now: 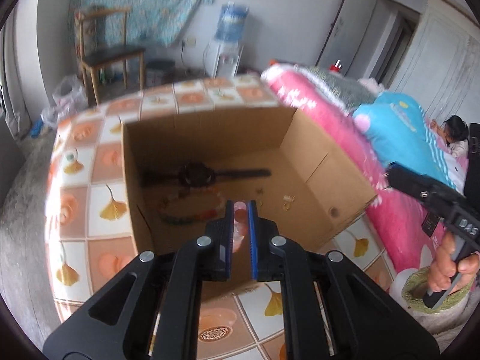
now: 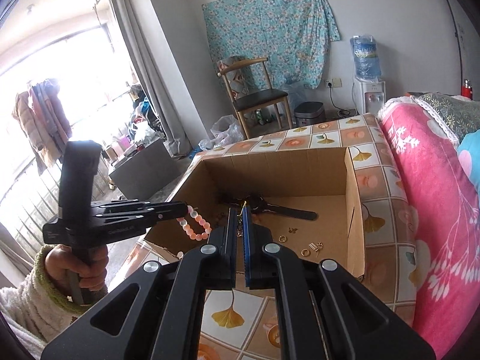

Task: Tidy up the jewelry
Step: 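Carry the bracelet and earring over the box with both tools, then lower both items into the box and open both tools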

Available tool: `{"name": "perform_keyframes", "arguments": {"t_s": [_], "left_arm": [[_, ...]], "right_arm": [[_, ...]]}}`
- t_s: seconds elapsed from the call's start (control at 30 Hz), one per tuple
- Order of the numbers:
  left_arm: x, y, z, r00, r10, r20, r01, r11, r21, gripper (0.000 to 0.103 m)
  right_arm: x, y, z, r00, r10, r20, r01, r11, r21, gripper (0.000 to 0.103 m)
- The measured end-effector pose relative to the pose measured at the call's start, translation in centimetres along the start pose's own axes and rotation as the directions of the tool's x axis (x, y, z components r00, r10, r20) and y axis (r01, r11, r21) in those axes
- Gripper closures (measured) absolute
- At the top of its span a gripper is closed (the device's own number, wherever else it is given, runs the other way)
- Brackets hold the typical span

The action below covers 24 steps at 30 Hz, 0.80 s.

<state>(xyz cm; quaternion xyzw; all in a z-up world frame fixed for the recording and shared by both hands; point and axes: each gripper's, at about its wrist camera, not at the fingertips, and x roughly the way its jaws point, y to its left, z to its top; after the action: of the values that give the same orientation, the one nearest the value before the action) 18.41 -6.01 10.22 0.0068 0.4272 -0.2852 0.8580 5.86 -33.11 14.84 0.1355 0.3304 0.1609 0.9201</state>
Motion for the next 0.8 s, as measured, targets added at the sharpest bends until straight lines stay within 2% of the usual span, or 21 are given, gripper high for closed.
{"name": "perform_keyframes", "arguments": {"t_s": [0.1,0.2,0.3,0.37,0.47,0.57,0.73,0.8], "left_arm": [[2.7,0.8,-0.2,0.997,0.024,-0.071,-0.024,1.0,-0.001,0.095],[4.1,1.1,-0.1,0.993,0.018,-0.116,-0.019,1.0,-0.004,0.095],[4.9,1.2,-0.1,0.988,0.044,-0.149,-0.043,0.999,0.006,0.087],[4.8,1.5,-0.1,0.988,0.05,-0.143,-0.05,0.999,0.002,0.081],[4.1,1.6,-0.2,0.991,0.047,-0.123,-0.048,0.999,-0.003,0.08],[2.6,1.6,-0.3,0.994,0.078,-0.075,-0.078,0.997,0.002,0.072],[-0.2,1.7,-1.2,0.997,0.079,0.009,-0.079,0.997,-0.017,0.059],[-1.3,1.6,-1.7,0.996,0.083,0.04,-0.082,0.996,-0.028,0.055]], "right_arm": [[1.0,-1.0,0.1,1.0,-0.012,-0.02,0.012,1.0,0.013,0.099],[1.9,-2.1,0.2,0.999,-0.023,-0.038,0.024,0.999,0.021,0.099],[2.6,-2.7,0.4,0.998,-0.028,-0.054,0.03,0.999,0.032,0.099],[3.0,-3.1,0.5,0.998,-0.022,-0.064,0.025,0.999,0.044,0.099],[3.7,-3.4,0.5,0.997,-0.004,-0.083,0.01,0.998,0.07,0.099],[4.5,-3.8,0.7,0.994,0.014,-0.11,-0.004,0.996,0.092,0.099],[6.5,-4.4,0.8,0.978,0.064,-0.198,-0.038,0.991,0.131,0.099],[7.2,-4.4,0.7,0.971,0.06,-0.233,-0.029,0.991,0.134,0.099]]}}
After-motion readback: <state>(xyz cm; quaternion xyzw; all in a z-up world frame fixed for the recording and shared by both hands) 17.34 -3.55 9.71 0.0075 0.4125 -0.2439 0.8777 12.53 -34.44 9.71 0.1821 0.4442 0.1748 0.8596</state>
